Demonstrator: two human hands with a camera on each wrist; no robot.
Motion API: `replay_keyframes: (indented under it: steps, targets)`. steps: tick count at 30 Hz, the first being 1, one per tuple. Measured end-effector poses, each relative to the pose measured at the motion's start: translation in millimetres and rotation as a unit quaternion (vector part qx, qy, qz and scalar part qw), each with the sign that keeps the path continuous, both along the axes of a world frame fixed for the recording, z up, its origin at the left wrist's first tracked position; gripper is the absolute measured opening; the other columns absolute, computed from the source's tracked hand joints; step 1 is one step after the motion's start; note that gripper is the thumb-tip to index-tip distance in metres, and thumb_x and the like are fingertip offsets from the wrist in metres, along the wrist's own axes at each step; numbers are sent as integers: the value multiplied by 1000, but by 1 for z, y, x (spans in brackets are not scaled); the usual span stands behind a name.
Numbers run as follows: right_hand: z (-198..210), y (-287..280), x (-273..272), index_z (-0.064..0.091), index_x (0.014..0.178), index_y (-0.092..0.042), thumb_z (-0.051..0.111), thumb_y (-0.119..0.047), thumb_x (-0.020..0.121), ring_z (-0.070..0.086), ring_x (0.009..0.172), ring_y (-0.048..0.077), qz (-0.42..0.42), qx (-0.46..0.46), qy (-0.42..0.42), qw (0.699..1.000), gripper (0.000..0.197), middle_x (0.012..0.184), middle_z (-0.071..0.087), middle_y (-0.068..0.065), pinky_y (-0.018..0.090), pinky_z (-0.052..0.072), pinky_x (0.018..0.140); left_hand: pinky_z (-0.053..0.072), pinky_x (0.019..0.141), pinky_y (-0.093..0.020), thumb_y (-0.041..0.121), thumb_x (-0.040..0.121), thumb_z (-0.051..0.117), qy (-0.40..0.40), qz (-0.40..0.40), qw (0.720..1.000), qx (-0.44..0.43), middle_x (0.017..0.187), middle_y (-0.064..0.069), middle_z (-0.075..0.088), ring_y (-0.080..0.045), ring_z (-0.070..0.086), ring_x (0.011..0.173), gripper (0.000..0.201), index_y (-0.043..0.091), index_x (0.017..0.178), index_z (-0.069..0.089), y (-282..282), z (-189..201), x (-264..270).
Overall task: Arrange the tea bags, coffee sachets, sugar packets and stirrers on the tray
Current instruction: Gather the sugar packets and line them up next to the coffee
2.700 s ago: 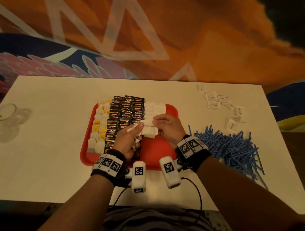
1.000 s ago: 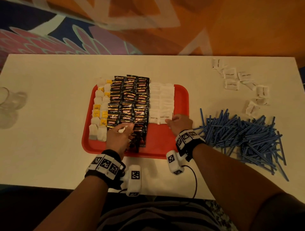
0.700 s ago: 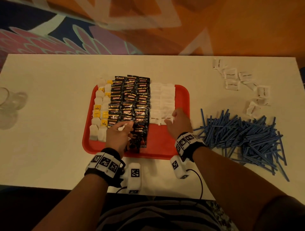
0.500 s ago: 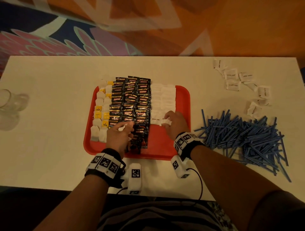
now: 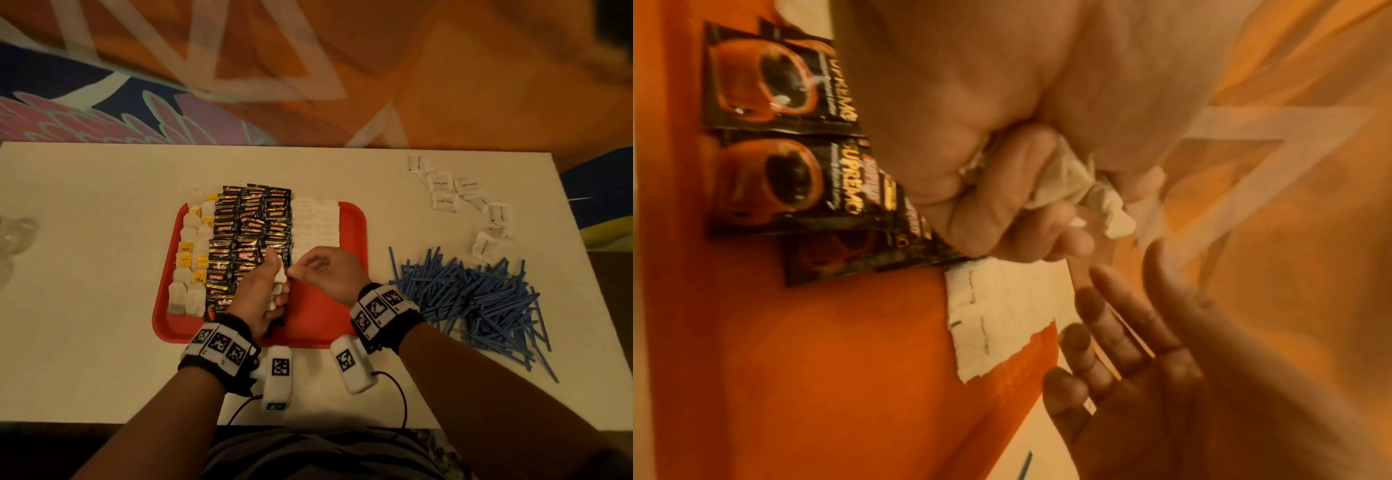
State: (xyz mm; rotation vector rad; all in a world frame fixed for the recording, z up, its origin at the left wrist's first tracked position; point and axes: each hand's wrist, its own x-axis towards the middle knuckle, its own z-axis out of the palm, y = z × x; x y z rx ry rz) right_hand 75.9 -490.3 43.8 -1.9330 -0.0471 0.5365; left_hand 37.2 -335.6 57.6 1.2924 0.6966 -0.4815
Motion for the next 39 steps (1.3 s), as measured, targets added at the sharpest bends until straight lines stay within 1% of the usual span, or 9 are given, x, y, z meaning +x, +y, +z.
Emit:
replay_keyframes:
  steps: [5,11,16,19,25,28,33,36,39]
  targets:
    - [20,-2,-2,69,74,-26,80,-22,79,67,76,11,-17,50,16,998,12,75,71,-6,32,53,77,21,37,-18,74,89,35,-41,-41,998,12,57,-1,51,-10,37,40,64,17,71,58,-21,16,6]
    - [43,-20,1,58,82,-19,68,-12,90,66,72,17,-86,103,63,989,15,86,70,11,23,47,53,22,39,-18,80,84,34,-57,12,998,-26,58,-1,54,-12,37,39,71,15,76,59,-14,16,5]
    - [47,-22,0,58,83,-21,69,-13,89,64,70,18,-67,93,54,992,15,76,71,6,29,47,58,23,44,-24,68,85,53,-78,2,996,49,61,-2,52,-12,35,46,58,13,79,68,-9,22,-1]
    - [46,-19,-4,60,83,-25,70,-13,88,66,74,20,-52,78,36,995,16,67,69,0,29,48,61,26,43,-22,41,87,71,-141,-39,985,87,70,-11,59,-13,35,46,29,13,90,77,-10,26,-3]
    - [46,-17,-9,66,91,-16,78,-4,77,62,73,12,-77,105,70,989,23,81,67,0,21,49,60,30,40,-19,18,93,69,-160,-5,980,117,52,7,54,-5,40,41,12,7,91,73,-6,24,-3]
    - [45,-12,-11,66,104,-12,81,-5,75,66,81,15,-59,148,121,980,33,98,72,7,25,50,61,32,41,-21,16,91,72,-161,-43,978,122,55,5,56,-6,42,43,12,6,97,72,-5,23,-5]
    - [43,-7,-10,68,90,-14,78,-3,78,60,71,11,-39,148,121,981,20,84,69,3,22,47,58,26,42,-21,20,94,68,-137,-2,987,89,56,-3,49,-11,37,43,13,7,92,70,-3,22,-9]
    - [40,-5,-10,67,75,-19,78,-14,81,56,71,12,-66,154,132,977,13,72,62,-3,24,46,57,28,41,-22,23,94,67,-144,4,984,100,54,-2,49,-11,38,43,17,8,88,71,-2,21,-12]
    - [38,-1,-11,71,77,-15,71,-30,87,57,79,17,-119,193,177,958,18,84,65,3,25,47,56,31,41,-22,22,93,69,-165,-4,979,118,53,-1,50,-10,40,42,15,11,83,72,1,21,-12]
